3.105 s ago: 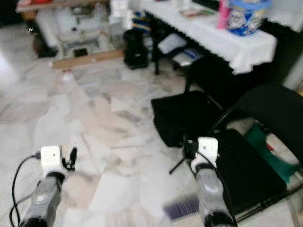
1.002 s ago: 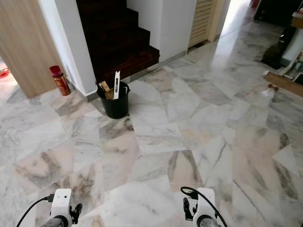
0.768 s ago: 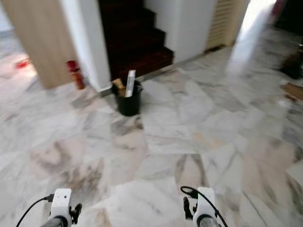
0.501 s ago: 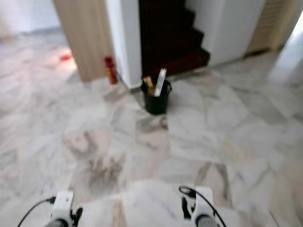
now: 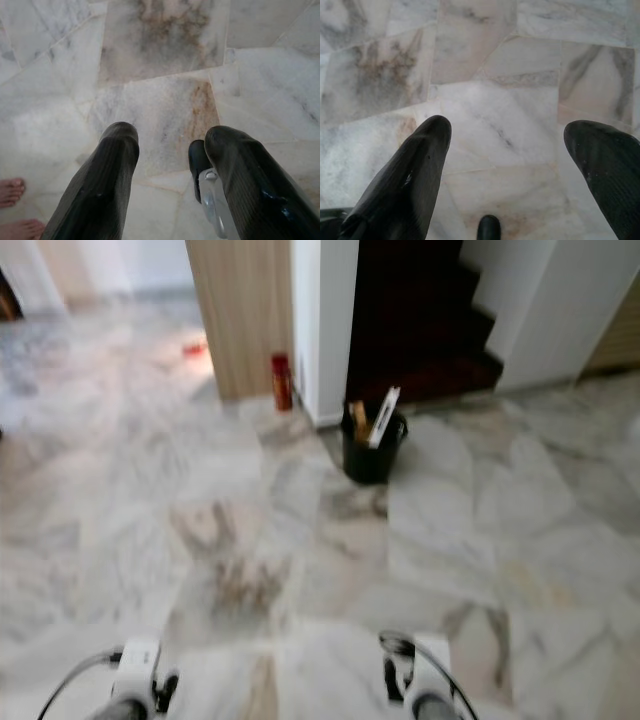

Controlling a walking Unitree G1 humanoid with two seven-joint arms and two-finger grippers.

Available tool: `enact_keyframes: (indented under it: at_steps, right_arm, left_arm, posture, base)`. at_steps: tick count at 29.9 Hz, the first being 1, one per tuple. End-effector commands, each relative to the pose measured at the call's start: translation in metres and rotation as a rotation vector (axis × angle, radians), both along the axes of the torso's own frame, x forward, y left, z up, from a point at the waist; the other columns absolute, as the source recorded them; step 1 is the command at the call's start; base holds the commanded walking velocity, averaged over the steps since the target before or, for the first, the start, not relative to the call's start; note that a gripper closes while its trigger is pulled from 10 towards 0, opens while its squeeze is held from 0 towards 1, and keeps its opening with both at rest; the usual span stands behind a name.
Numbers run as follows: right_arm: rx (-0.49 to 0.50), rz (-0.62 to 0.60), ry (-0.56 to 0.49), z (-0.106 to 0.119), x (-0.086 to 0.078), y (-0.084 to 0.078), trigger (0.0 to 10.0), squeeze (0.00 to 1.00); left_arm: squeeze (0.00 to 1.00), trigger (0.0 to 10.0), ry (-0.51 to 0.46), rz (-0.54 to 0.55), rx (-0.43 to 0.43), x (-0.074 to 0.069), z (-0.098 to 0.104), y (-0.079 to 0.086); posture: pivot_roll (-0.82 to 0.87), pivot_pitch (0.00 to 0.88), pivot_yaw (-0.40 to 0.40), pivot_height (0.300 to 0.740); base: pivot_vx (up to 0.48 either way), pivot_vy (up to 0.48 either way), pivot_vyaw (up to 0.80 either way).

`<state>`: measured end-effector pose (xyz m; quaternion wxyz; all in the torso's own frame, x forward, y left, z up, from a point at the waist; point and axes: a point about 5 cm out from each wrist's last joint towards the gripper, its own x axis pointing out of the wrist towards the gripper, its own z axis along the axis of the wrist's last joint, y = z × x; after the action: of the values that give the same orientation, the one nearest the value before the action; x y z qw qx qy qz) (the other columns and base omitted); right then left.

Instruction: Sweep floor

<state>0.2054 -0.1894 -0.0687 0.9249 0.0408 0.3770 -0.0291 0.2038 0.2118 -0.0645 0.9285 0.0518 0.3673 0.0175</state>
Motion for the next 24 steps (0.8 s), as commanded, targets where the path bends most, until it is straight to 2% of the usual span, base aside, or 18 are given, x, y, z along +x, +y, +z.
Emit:
enact_keyframes:
  at_steps: [1,7,12,24]
  right_arm:
    - [-0.01,0.009,0.008,-0.0009,-0.0023,-0.0024,10.0,0.0]
    - [-0.009,0.006,0.012,-0.0017,-0.0037,-0.0024,10.0,0.0]
    - [-0.014,0.015,0.012,-0.0019,-0.0043,-0.0028,10.0,0.0]
    - [-0.01,0.021,0.008,-0.0017,-0.0042,-0.0026,10.0,0.0]
  left_arm:
    - [0.0,10.0,0.023,-0.014,0.013,-0.0029,-0.0024,-0.0011]
    - [0.0,10.0,0.018,-0.013,0.009,-0.002,-0.0019,-0.0015]
    - [0.0,10.0,0.011,-0.009,0.007,-0.0007,-0.0012,-0.002]
    - [0.0,10.0,0.005,-0.007,0.008,-0.0001,-0.0005,-0.0012]
  posture:
    - [0.03,0.053,-0.017,0.74]
    - [0.03,0.051,-0.017,0.74]
    - [0.03,0.05,-0.017,0.74]
    - [0.03,0.033,-0.014,0.74]
  base:
    - [0.277,0.0,0.0]
    - [0.295,0.0,0.75]
    - [0.311,0.0,0.0]
    - [0.311,0.0,0.79]
